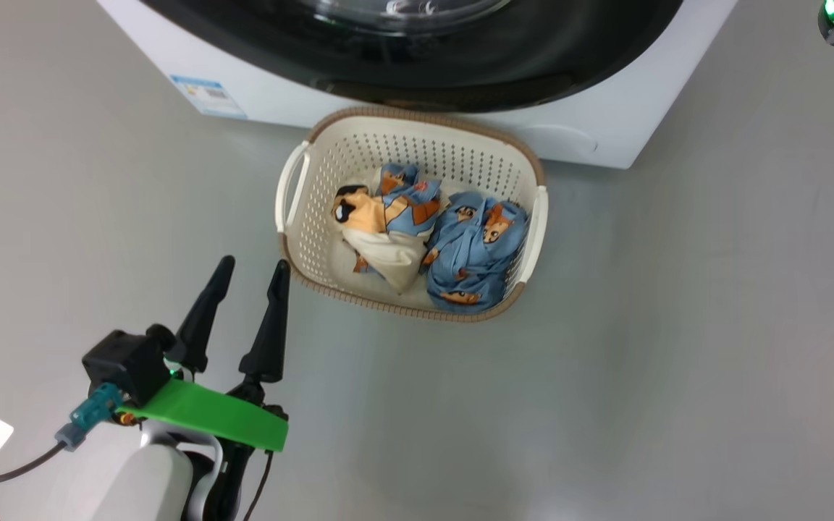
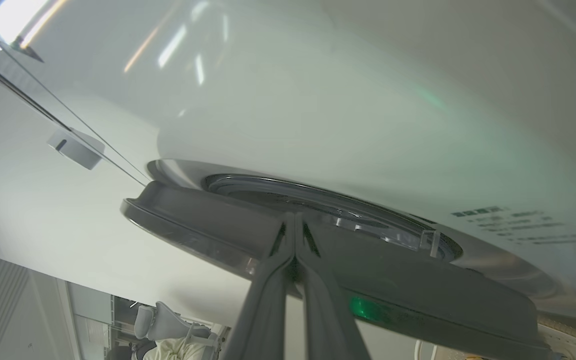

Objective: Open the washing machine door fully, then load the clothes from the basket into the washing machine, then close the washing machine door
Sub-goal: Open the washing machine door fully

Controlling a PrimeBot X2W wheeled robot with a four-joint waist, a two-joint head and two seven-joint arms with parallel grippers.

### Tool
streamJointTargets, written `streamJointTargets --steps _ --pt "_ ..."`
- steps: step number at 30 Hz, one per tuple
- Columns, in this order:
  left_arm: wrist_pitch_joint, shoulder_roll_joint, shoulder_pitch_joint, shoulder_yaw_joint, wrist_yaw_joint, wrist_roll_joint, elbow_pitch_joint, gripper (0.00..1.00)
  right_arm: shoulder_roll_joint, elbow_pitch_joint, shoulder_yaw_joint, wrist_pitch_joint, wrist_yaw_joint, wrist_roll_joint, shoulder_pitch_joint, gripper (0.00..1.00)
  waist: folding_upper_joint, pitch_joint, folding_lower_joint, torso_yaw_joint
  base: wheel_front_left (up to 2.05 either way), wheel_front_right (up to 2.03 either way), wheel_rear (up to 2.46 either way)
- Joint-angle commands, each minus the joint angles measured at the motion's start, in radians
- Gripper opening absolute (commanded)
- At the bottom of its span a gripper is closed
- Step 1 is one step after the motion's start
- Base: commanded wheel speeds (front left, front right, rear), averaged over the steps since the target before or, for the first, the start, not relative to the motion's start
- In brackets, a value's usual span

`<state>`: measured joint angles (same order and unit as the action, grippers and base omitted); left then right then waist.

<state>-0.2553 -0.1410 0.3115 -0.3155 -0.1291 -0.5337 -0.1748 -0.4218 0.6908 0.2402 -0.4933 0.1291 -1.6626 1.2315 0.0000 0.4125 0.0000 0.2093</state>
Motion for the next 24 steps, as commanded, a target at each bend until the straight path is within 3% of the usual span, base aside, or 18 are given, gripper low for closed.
streamJointTargets --steps 1,24 --pt "-0.006 -0.02 0.023 0.029 -0.002 -0.004 0.031 1.0 0.008 -0.016 0.01 -0.011 0.002 0.025 0.024 0.0 0.0 0.026 0.0 0.015 0.0 0.0 0.0" --pt "-0.006 -0.003 0.06 0.021 -0.002 -0.005 0.041 1.0 0.043 -0.015 0.073 -0.066 0.002 0.087 0.061 0.0 0.0 0.063 0.0 0.042 0.0 0.0 0.0"
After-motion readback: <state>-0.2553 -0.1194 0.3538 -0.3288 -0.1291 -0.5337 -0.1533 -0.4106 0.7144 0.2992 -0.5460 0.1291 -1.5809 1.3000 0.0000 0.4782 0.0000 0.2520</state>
